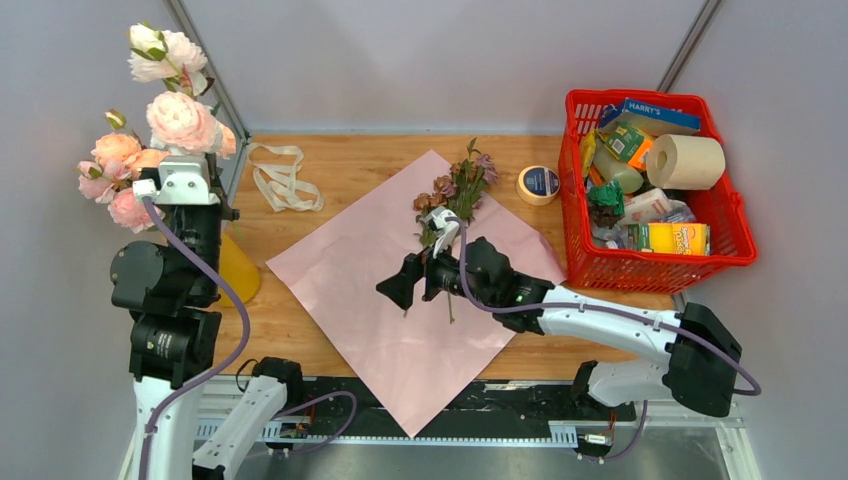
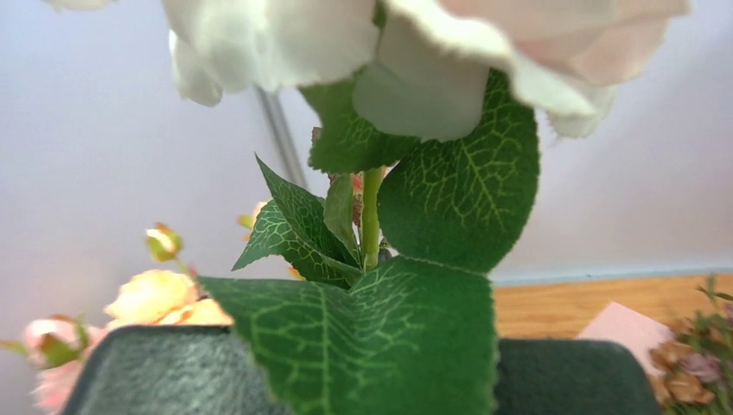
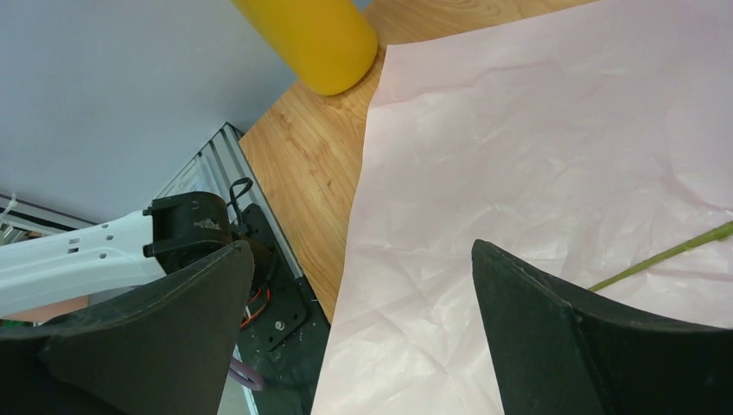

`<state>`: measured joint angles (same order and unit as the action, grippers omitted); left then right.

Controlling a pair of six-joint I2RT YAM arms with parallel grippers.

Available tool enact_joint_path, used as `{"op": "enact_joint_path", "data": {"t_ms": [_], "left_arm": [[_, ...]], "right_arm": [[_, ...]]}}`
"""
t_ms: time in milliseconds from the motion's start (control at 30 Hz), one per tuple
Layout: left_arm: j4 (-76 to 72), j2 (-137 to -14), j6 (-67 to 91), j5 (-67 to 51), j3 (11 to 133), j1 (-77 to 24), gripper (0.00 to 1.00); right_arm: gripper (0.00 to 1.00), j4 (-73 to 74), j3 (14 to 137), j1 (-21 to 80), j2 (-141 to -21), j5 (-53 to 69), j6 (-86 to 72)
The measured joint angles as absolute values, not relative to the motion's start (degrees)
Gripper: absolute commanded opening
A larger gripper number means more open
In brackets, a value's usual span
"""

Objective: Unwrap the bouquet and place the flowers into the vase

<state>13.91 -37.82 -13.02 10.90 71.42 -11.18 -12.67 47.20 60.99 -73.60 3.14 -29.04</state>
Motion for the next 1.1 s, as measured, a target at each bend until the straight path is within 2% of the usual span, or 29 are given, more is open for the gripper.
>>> {"op": "enact_joint_path", "data": {"t_ms": [567,800,1100], "left_arm": [[4.69,-42.04,-27.0,27.66,74.15,-11.18,0.0],[-4.62,-43.27,-29.56,31.07,69.19,-10.61,0.0],[-7.01,-43.24,-24.56,32.49,59.57,-1.17,0.0]], "right_arm": [[1.0,-9.45,45.65,60.99,-67.96,-0.01,-26.63],[1.0,-9.21,44.34,60.99,-63.88,-2.46,-25.34],[1.0,-8.8,42.61,60.99,-59.94,-4.64,-24.36]]}}
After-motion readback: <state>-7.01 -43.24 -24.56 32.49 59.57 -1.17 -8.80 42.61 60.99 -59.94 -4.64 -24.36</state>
